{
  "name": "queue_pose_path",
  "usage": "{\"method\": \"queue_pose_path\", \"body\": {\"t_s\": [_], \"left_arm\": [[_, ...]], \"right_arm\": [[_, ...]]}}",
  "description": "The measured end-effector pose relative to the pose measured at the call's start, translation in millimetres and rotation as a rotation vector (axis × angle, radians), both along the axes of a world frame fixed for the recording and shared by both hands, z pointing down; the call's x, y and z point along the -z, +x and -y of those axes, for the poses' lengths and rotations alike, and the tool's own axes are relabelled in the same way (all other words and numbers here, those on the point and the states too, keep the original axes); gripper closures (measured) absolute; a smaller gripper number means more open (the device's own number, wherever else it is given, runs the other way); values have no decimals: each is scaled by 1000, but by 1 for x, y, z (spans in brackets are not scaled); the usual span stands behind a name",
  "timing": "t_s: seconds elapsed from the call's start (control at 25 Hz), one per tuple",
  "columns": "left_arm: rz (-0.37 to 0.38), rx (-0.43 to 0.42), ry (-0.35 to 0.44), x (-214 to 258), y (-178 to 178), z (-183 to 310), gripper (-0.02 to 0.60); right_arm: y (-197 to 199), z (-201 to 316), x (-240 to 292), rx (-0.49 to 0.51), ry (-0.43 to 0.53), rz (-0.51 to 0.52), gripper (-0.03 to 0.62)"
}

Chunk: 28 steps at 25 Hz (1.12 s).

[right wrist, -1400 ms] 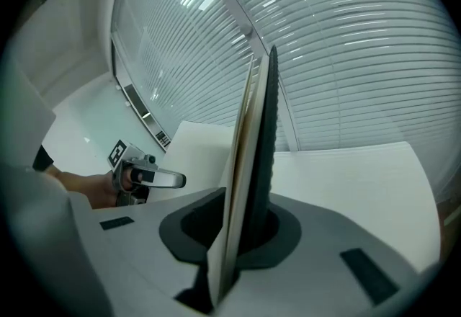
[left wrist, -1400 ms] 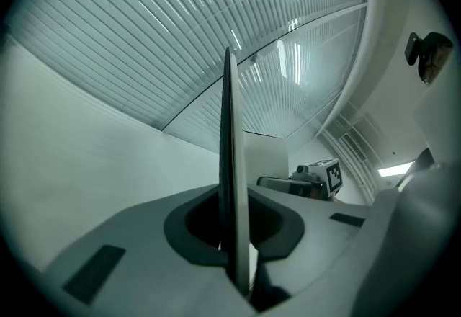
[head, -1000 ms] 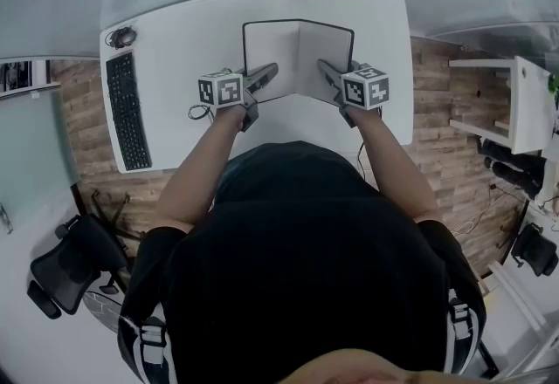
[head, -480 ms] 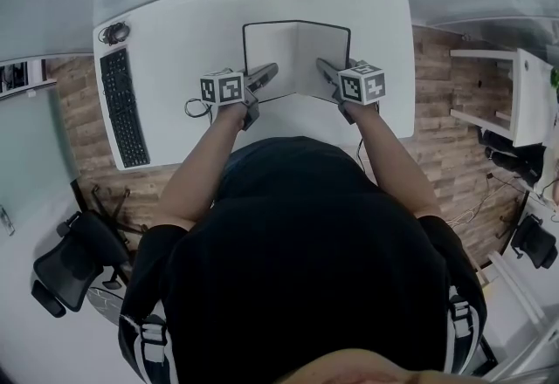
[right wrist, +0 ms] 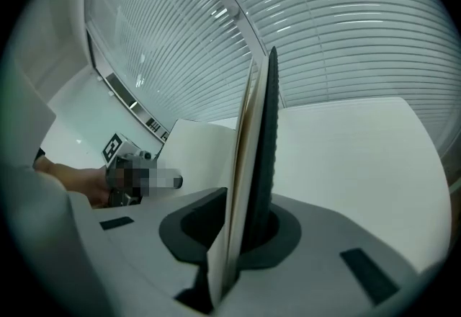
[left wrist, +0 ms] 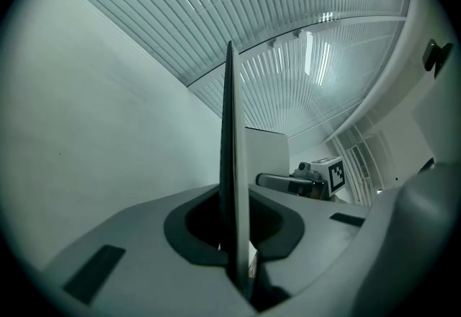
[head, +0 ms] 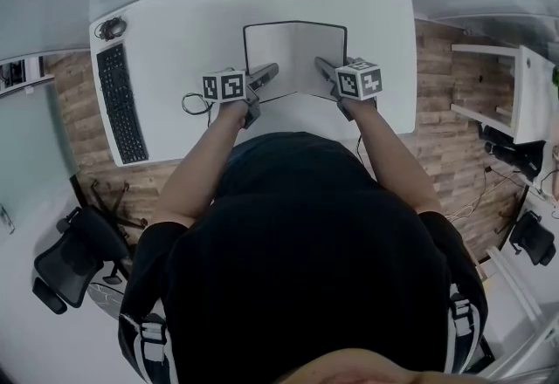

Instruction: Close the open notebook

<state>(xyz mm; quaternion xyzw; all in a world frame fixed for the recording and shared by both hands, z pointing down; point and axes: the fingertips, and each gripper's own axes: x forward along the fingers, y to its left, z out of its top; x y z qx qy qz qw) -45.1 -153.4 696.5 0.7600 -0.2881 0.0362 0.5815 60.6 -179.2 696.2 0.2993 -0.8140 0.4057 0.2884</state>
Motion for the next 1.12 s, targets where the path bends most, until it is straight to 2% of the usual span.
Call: {"method": "queue_pose_path", "body": {"t_s": [0.4, 0.56, 0.84, 1.12], "left_arm": [[7, -16, -39, -18, 1, -7, 534], [4, -25, -68, -27, 3, -10, 534], [16, -36, -103, -44, 5, -16, 534], [19, -12, -163, -66, 7, -22, 534]], "right_arm": [[-3, -7, -16, 15, -32, -9, 530], [0, -8, -26, 37, -36, -55, 528], [0, -14, -45, 48, -72, -64, 528], [1, -16, -66, 56, -108, -91, 530]]}}
